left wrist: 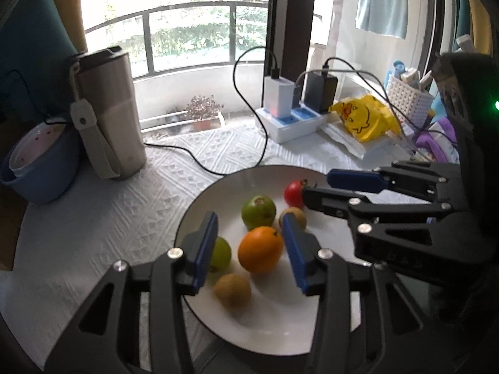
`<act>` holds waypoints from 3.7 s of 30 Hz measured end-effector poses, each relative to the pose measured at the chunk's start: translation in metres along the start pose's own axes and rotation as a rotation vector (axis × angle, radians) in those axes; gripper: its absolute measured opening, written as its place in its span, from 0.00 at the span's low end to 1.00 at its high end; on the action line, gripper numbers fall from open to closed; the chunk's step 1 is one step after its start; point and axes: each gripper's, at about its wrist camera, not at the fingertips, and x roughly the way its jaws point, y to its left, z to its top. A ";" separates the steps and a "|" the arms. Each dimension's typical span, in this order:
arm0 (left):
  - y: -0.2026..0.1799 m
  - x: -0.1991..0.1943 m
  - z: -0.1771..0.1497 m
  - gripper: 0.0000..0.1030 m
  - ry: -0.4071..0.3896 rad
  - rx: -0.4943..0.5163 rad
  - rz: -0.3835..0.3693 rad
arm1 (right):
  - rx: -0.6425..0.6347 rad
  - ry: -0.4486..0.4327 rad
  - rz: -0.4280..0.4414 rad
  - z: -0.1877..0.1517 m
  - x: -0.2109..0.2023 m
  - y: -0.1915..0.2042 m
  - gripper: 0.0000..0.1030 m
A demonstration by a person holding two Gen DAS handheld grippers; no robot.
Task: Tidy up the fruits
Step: 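Open the left tool to drop the orange while the right tool releases the tomato onto the plate, then move both open tools back over the fruit mat, then grasp a red tomato with the right tool while the left tool grasps a dark plum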
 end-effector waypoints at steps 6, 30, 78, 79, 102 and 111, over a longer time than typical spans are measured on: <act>0.000 -0.022 -0.001 0.44 -0.032 -0.014 -0.004 | -0.001 -0.016 -0.013 -0.004 -0.021 0.006 0.35; -0.009 -0.113 -0.051 0.44 -0.095 -0.049 -0.005 | -0.005 -0.091 -0.032 -0.048 -0.110 0.046 0.35; -0.036 -0.076 -0.115 0.44 0.078 -0.069 -0.005 | 0.042 0.073 0.123 -0.136 -0.088 0.050 0.32; -0.037 -0.074 -0.115 0.44 0.082 -0.068 -0.001 | 0.036 0.069 0.119 -0.135 -0.089 0.050 0.32; -0.046 -0.080 -0.107 0.27 0.069 -0.031 -0.013 | 0.052 0.004 0.053 -0.120 -0.103 0.029 0.24; -0.041 -0.092 -0.100 0.27 0.032 -0.027 -0.015 | 0.080 0.014 0.070 -0.117 -0.098 0.027 0.22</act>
